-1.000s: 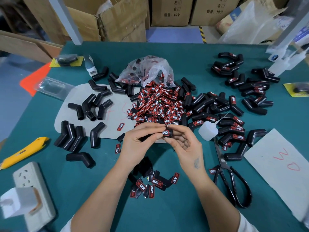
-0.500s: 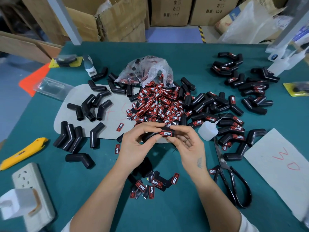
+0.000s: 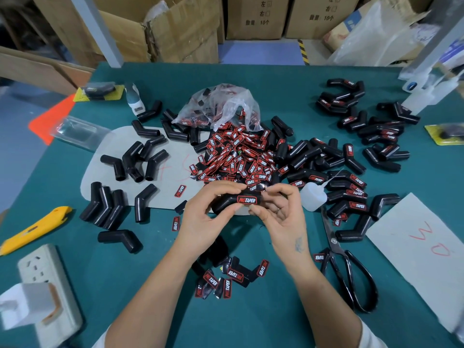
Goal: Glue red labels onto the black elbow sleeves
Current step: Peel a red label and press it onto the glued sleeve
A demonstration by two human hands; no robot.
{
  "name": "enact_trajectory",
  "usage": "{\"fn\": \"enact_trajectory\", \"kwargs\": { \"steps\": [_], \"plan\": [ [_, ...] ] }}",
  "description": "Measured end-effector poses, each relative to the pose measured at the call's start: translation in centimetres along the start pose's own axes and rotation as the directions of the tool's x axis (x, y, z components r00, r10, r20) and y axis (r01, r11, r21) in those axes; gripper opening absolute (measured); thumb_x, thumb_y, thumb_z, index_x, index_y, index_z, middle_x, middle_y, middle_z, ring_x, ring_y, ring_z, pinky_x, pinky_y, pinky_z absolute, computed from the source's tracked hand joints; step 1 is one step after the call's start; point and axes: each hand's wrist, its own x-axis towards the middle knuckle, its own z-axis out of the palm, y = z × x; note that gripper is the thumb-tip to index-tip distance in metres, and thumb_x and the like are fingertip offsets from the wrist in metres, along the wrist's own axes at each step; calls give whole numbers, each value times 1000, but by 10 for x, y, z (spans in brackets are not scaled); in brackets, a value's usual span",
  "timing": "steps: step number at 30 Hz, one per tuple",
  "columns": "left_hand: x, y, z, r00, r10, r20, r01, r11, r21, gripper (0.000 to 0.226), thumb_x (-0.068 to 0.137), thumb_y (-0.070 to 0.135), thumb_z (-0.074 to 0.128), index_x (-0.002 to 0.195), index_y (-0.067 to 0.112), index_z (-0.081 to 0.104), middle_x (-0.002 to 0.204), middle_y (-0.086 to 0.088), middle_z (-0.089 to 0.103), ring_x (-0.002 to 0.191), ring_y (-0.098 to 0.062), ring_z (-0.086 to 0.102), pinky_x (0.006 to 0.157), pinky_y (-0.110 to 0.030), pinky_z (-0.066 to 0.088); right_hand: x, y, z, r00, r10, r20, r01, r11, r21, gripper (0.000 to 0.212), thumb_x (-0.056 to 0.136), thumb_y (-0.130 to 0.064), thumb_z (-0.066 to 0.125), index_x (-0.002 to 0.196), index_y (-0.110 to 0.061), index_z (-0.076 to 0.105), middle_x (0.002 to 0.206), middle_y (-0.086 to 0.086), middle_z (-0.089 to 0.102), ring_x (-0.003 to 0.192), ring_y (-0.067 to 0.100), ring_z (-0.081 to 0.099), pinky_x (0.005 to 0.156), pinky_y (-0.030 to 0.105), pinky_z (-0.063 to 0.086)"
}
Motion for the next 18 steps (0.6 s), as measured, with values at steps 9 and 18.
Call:
{"fn": "enact_trajectory", "kwargs": {
  "steps": [9, 18],
  "plan": [
    [1, 0, 1, 996, 92, -3, -91, 989, 112, 16, 93, 9, 75, 107, 16, 77, 119, 0, 72, 114, -20, 69, 102, -29, 49, -2, -3, 3, 987, 55, 149, -52, 998, -20, 20, 99, -17, 65, 110, -25, 81, 117, 0, 71, 102, 19, 72, 82, 27, 59],
    [-3, 2, 8, 996, 85, 5, -85, 985, 149, 18, 88, -5, 78, 102, 5, 81, 114, -5, 73, 110, -19, 70, 101, -31, 52, -3, 3, 6, 978, 146, 146, -155, 986, 52, 18, 98, -39, 65, 101, -30, 80, 114, -6, 65, 102, 11, 69, 84, 29, 57]
  ]
}}
